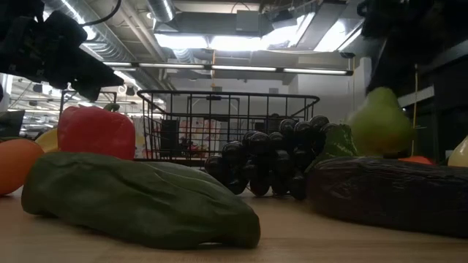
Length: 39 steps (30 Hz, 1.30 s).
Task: Build produce basket
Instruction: Put the green pear into the black wire basket
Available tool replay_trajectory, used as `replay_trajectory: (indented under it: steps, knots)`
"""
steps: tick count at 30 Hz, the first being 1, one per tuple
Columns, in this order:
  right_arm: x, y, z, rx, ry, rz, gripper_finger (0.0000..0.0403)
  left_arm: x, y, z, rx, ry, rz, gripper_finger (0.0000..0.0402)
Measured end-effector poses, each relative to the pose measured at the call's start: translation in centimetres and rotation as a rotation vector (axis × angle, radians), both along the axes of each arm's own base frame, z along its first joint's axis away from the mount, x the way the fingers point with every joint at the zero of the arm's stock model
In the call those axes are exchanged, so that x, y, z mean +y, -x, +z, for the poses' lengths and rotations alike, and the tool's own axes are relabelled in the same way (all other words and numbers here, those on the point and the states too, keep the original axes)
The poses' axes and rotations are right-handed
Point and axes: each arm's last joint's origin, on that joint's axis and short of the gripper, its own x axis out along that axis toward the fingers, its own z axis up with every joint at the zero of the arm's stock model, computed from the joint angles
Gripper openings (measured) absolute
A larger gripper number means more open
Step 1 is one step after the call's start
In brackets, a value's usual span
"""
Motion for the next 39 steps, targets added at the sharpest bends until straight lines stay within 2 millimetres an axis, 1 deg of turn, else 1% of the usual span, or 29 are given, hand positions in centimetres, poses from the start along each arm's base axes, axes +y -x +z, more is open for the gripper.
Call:
replay_trajectory:
  steps: [6,11,18,22,27,31,33,37,39]
  knots:
    - [0.3,-0.5,2.5,-0.088,0.016,0.126,0.0000,0.0,0.0,0.0,0.000,0.000,0.000,0.0157]
    - [0.7,-1.3,4.5,-0.268,0.054,0.280,0.0000,0.0,0.0,0.0,0.000,0.000,0.000,0.0157]
    - [1.0,-2.2,6.8,-0.568,0.258,0.393,0.0000,0.0,0.0,0.0,0.000,0.000,0.000,0.0157]
    - [0.9,-2.7,7.8,-0.677,0.376,0.361,0.0000,0.0,0.0,0.0,0.000,0.000,0.000,0.0157]
    - [0.8,-3.6,8.1,-0.734,0.460,0.315,0.0000,0.0,0.0,0.0,0.000,0.000,0.000,0.0157]
    - [1.1,-4.8,7.4,-0.723,0.477,0.326,0.0000,0.0,0.0,0.2,-0.026,0.002,0.016,0.0157]
    - [1.2,-5.5,7.0,-0.725,0.478,0.326,0.0000,0.1,0.0,1.1,-0.120,0.023,0.018,0.0157]
    - [1.4,-6.5,6.9,-0.765,0.488,0.297,0.0000,0.1,0.5,3.5,-0.379,0.070,0.010,0.0157]
    - [1.3,-6.8,6.8,-0.771,0.507,0.277,0.0000,0.1,0.8,4.3,-0.454,0.073,0.024,0.0157]
